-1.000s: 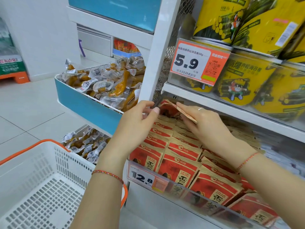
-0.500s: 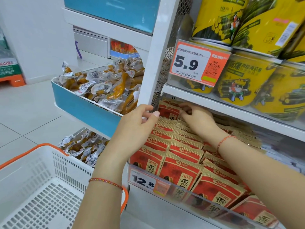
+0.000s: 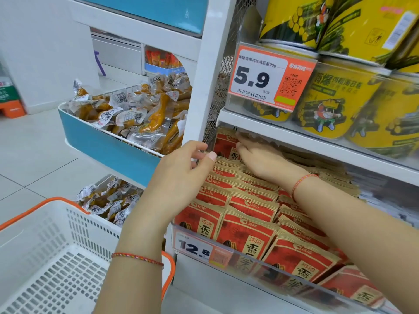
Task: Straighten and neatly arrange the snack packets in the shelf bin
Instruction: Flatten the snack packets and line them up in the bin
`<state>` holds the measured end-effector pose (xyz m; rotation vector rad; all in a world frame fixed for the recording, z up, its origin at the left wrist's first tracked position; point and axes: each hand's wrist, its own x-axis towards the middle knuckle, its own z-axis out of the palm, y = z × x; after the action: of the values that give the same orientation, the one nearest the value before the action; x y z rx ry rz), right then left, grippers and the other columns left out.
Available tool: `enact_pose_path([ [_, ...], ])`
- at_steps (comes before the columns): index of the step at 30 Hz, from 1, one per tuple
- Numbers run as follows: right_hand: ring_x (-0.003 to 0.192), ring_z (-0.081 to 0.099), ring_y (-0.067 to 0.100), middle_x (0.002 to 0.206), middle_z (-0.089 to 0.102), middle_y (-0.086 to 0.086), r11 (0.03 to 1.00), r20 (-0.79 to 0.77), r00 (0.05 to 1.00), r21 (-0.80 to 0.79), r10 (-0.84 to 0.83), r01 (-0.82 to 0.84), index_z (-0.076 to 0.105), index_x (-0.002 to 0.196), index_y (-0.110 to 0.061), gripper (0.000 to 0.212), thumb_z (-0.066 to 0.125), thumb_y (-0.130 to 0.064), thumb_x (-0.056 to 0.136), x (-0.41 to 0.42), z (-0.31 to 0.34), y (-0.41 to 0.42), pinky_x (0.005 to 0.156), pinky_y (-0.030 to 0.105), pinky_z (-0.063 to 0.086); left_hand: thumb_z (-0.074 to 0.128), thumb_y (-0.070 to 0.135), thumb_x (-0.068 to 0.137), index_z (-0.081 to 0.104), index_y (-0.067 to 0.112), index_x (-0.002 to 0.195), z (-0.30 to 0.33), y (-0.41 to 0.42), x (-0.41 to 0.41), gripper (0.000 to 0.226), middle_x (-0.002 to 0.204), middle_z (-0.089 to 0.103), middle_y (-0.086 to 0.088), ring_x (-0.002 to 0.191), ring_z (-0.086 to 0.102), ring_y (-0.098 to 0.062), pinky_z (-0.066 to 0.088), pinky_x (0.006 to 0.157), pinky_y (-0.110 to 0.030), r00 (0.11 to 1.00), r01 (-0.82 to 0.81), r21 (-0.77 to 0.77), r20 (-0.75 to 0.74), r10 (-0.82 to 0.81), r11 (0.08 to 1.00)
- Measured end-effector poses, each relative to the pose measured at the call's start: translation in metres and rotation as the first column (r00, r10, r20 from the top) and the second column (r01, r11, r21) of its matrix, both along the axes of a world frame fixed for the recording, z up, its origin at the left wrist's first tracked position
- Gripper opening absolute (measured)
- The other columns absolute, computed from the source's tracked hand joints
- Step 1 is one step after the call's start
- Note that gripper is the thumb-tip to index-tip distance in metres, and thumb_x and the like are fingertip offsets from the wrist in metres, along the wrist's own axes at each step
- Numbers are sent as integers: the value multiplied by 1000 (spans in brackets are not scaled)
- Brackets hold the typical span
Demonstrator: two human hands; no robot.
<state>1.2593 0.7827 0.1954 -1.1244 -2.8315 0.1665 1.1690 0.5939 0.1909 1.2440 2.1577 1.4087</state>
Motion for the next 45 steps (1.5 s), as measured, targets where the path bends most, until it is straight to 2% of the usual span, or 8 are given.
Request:
enact_pose_path([
  [7,148,8,23,162,9,-1,987,34,997,-143,-63,67,16,152,-34,49,18,-44,103,-18,4,12,116,39,7,46,45,99,51,32,134,1,-2,-2,38,114,56,17,105,55,-6,41,82,-26,1000,10,-58,2,-10,998],
  [13,137,35,25,156,28,-2,979,-73,994,-195,-79,64,24,150,-33,54,29,-52,100,-16,6,10,104,32,30,45,46,99,51,33,133,3,-2,-4,37,117,56,16,105,56,-6,43,81,-26,1000,8,-68,0,-8,998],
  [19,97,61,17,109,65,-10,985,-157,987,-173,-23,-4,65,106,-37,27,57,-55,88,-5,13,0,88,33,51,45,46,99,52,34,131,4,-4,-3,35,115,56,18,99,54,-1,39,72,-11,1000,6,-55,10,-5,998],
  [22,98,63,22,105,69,-4,975,-110,994,-220,-24,-1,69,97,-30,23,58,-48,90,-9,15,4,85,34,51,45,46,99,51,34,132,4,-5,-1,36,117,56,17,100,55,-2,40,72,-12,1000,9,-63,13,-8,998],
  [26,62,48,22,69,54,2,963,-82,996,-269,-28,5,70,101,-9,37,54,-42,95,-12,19,6,54,26,33,45,48,99,50,34,133,3,-7,0,38,123,57,15,106,56,-6,45,81,-26,1000,20,-111,-14,-22,994],
  [38,83,65,33,92,69,8,895,-8,977,403,212,-191,55,113,-14,32,32,-34,103,4,13,-36,65,36,46,44,46,100,49,31,135,5,-8,-1,39,124,58,12,109,57,-10,48,89,-32,997,7,-151,-73,-19,989],
  [41,73,64,33,81,64,4,812,19,952,517,306,-271,51,111,-13,30,29,-33,104,15,17,-52,57,36,41,45,45,99,52,29,133,5,-6,-1,37,117,60,14,103,58,-8,49,87,-31,997,-8,-107,-82,-1,994],
  [45,46,56,34,55,55,5,762,-222,869,604,441,-233,58,92,-7,23,45,-25,99,32,28,-60,44,33,39,50,38,99,60,31,118,6,-4,3,23,92,57,27,83,54,11,39,67,-7,994,-86,106,-61,93,991],
])
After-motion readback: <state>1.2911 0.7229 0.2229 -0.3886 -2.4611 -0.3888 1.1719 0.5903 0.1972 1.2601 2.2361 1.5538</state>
